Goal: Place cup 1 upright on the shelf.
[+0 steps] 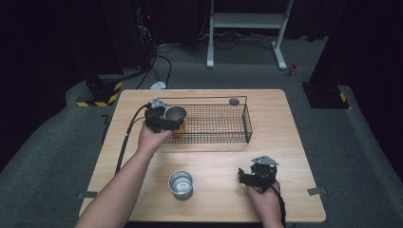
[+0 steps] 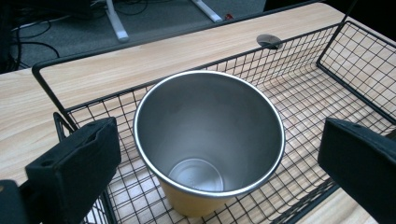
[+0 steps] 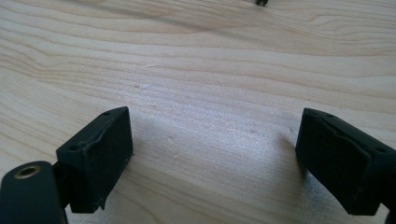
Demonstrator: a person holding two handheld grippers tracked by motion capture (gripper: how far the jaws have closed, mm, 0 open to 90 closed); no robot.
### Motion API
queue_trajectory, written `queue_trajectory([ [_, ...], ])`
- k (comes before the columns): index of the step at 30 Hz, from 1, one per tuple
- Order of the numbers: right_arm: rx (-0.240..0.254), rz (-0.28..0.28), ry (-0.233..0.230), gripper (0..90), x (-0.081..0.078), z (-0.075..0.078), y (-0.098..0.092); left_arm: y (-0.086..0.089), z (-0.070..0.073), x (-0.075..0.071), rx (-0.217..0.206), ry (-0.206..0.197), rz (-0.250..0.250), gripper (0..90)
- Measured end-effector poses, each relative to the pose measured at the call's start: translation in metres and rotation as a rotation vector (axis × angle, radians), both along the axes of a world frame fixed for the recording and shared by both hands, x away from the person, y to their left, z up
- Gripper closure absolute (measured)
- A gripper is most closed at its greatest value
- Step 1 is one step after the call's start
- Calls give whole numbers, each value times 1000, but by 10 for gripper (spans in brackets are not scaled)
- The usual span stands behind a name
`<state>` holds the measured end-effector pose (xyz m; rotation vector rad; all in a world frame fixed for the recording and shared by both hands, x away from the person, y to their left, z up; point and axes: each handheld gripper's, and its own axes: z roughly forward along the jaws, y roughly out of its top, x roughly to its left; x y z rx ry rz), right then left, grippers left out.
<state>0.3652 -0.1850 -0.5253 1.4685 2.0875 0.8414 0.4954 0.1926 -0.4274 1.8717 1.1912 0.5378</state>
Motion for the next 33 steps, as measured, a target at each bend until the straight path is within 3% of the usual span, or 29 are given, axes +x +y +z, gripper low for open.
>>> queue_trajectory([
  [13, -1, 2, -2, 109, 0, 0, 0, 9, -1, -8, -15, 6, -12, 4],
  [33, 0, 0, 0, 109, 0, 0, 0, 36, -7, -36, -38, 2, -2, 14],
])
